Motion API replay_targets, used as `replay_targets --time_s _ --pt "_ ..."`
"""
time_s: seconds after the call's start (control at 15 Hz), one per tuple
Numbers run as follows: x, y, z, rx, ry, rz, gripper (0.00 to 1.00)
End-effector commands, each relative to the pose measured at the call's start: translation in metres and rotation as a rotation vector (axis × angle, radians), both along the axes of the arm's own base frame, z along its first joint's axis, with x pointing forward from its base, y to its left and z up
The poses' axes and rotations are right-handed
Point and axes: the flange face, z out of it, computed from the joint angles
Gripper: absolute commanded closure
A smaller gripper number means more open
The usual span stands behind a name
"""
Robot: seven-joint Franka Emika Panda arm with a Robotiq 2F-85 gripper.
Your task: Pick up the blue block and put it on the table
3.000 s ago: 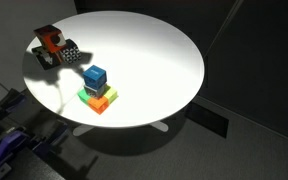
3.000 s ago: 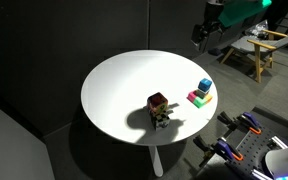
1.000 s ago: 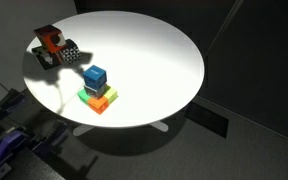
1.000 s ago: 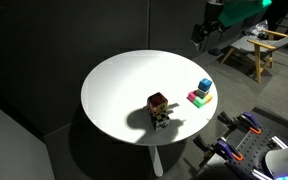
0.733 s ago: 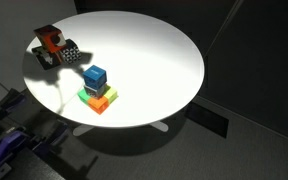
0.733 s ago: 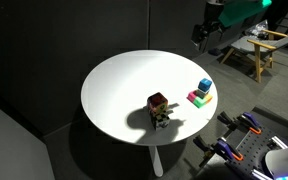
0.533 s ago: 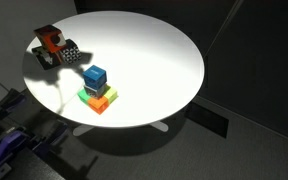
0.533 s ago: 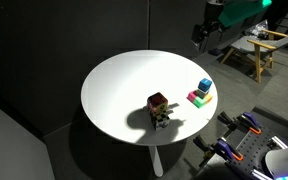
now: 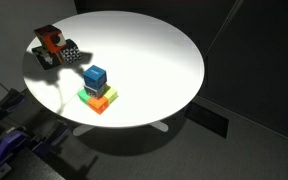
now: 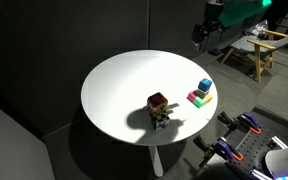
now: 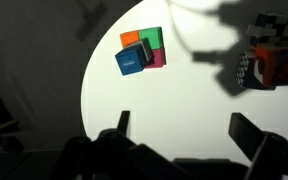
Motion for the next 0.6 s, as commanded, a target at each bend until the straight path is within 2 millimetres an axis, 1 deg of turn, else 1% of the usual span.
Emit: replay_targets --time_s 0.0,0.27,0.53 --pt "0.002 -0.001 0.001 0.010 0.000 0.003 0.00" --pt "0.006 -0.006 0.000 0.043 0.001 0.020 0.00" --pt "0.011 -0.021 -0.004 0.087 0.012 0.060 0.00"
